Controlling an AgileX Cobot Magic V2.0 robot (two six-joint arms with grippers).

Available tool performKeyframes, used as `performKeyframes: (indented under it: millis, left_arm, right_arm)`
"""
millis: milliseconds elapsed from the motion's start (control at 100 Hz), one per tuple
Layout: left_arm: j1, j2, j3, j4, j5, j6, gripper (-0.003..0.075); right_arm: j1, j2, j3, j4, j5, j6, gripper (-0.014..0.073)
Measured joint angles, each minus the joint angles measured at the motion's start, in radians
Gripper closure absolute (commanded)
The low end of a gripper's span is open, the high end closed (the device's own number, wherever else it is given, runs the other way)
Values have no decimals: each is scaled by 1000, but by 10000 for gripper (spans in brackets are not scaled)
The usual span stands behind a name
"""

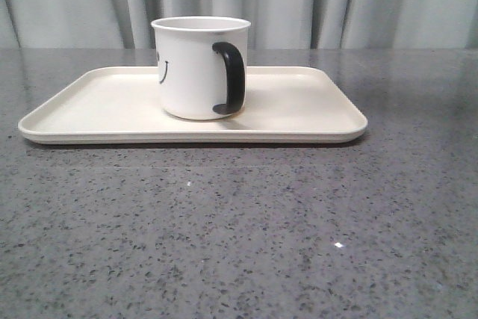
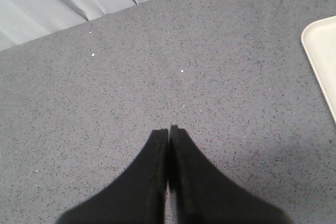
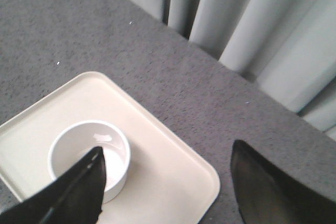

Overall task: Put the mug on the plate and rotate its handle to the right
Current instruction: 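Lift the left gripper away from the mug, then lower the right gripper into the mug and grip its rim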

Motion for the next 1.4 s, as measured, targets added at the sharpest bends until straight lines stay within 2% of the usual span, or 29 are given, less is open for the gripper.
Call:
performKeyframes:
  millis: [260,670,1400]
  left_arm:
    - [0,0,0,0,0,0,740]
    - [0,0,0,0,0,0,740]
    - [0,0,0,0,0,0,740]
  right_arm:
    - [71,136,0,9,16,0,85]
    - [72,326,0,13,31,-1,85]
    - [72,403,0,21,31,-1,85]
